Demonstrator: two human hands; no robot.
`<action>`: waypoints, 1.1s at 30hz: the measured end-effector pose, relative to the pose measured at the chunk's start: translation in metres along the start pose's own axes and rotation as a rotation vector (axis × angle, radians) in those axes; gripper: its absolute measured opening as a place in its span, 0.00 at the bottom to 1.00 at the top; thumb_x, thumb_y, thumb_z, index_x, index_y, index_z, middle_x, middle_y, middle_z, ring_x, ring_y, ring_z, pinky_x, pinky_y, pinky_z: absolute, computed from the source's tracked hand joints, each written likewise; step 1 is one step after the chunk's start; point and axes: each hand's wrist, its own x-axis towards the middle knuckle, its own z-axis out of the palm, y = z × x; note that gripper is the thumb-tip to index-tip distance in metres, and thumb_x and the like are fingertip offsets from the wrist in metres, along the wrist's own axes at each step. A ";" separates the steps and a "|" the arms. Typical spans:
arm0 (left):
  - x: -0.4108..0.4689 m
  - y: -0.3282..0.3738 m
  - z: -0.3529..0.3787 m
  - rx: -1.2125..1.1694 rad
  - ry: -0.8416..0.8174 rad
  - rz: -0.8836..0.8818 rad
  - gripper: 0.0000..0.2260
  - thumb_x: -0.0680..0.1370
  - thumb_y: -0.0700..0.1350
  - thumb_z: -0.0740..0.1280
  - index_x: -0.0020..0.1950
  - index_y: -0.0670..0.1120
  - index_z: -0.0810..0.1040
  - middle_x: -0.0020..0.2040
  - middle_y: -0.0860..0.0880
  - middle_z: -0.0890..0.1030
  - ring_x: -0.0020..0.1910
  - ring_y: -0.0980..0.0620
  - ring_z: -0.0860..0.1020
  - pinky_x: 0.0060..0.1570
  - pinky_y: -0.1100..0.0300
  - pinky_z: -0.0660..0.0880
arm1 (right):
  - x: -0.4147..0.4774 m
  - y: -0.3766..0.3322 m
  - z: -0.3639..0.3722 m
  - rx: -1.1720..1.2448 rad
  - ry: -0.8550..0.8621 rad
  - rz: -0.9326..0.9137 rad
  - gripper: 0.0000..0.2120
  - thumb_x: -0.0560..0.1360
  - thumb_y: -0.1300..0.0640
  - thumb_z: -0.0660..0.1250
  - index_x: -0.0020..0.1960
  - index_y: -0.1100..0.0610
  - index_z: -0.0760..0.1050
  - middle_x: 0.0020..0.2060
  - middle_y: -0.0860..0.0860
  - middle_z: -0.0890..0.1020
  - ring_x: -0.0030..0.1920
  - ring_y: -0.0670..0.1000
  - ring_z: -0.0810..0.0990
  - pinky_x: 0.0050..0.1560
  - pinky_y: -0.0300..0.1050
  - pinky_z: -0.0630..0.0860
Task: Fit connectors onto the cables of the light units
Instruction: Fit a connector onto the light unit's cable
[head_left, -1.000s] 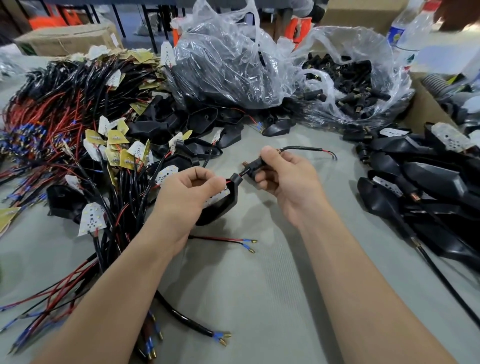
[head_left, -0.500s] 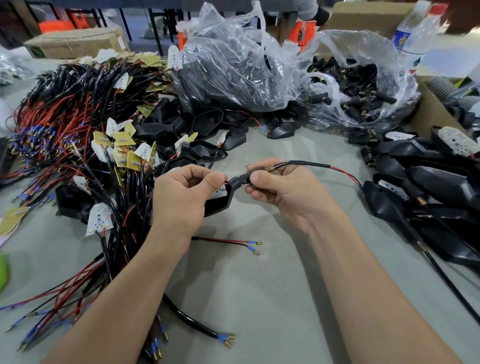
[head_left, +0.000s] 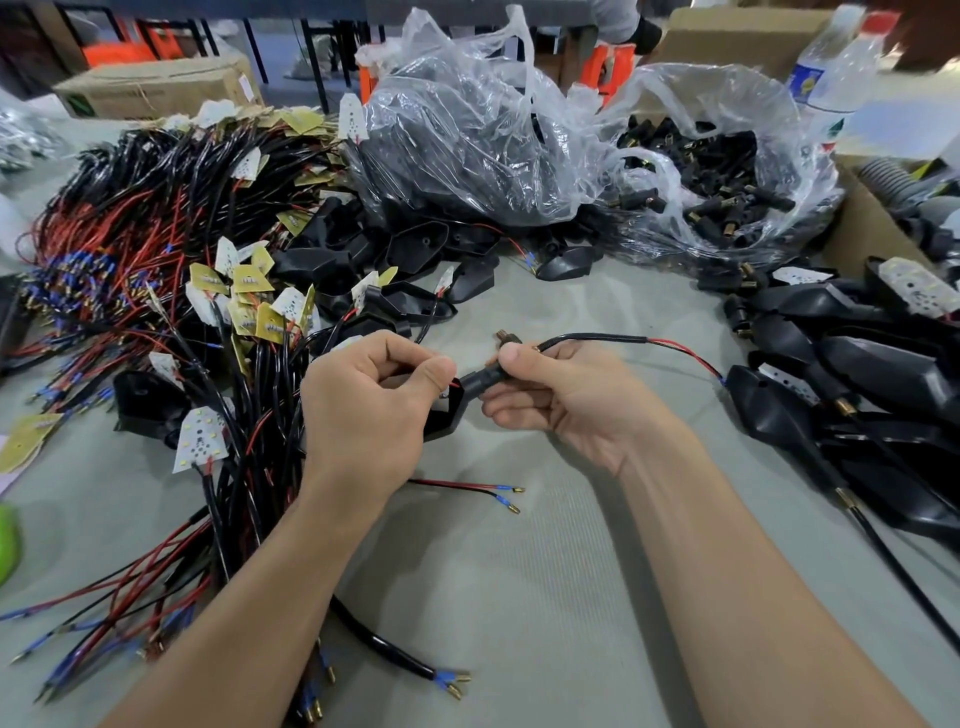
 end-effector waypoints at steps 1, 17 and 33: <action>-0.001 0.000 -0.001 0.019 0.020 0.036 0.08 0.73 0.43 0.77 0.38 0.54 0.83 0.35 0.58 0.85 0.32 0.60 0.83 0.33 0.70 0.76 | 0.000 0.001 0.001 -0.001 -0.003 0.004 0.10 0.69 0.56 0.74 0.40 0.64 0.84 0.37 0.61 0.86 0.33 0.51 0.86 0.34 0.39 0.82; 0.009 -0.001 0.003 0.049 0.021 0.011 0.05 0.75 0.46 0.76 0.41 0.54 0.83 0.44 0.63 0.86 0.41 0.63 0.84 0.42 0.73 0.76 | 0.003 0.003 0.017 0.088 0.233 -0.195 0.05 0.74 0.71 0.71 0.44 0.63 0.81 0.35 0.55 0.85 0.34 0.51 0.84 0.38 0.39 0.83; 0.016 -0.002 0.001 -0.204 0.090 -0.390 0.04 0.72 0.47 0.79 0.40 0.50 0.86 0.41 0.48 0.87 0.42 0.52 0.84 0.50 0.46 0.83 | 0.003 0.011 0.024 0.010 0.264 -0.355 0.08 0.74 0.71 0.72 0.42 0.59 0.82 0.33 0.54 0.84 0.34 0.51 0.83 0.40 0.41 0.81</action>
